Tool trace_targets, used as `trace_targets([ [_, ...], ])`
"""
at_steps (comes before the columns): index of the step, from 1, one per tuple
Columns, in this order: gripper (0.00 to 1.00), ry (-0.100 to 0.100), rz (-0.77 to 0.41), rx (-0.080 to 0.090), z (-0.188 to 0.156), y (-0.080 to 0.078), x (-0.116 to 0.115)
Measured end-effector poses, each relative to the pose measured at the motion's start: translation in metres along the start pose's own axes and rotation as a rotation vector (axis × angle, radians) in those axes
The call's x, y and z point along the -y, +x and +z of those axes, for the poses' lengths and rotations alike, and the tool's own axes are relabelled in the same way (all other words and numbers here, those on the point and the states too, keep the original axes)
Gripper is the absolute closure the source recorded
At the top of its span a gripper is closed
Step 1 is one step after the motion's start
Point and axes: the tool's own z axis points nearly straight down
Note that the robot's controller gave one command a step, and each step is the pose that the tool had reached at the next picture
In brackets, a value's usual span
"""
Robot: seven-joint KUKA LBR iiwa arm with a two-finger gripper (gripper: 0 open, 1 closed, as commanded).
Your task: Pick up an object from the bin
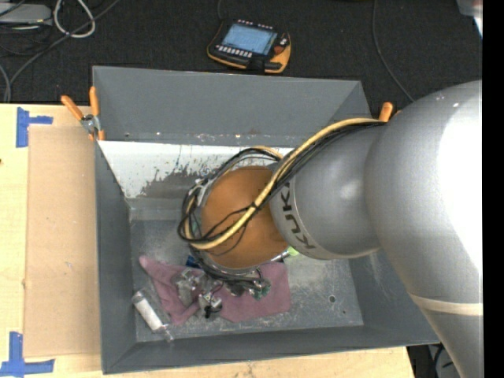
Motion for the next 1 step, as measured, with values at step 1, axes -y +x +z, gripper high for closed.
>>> trace_targets([
  [1, 1.00, -0.003, -0.006, -0.007, -0.0107, 0.0051, -0.0014],
])
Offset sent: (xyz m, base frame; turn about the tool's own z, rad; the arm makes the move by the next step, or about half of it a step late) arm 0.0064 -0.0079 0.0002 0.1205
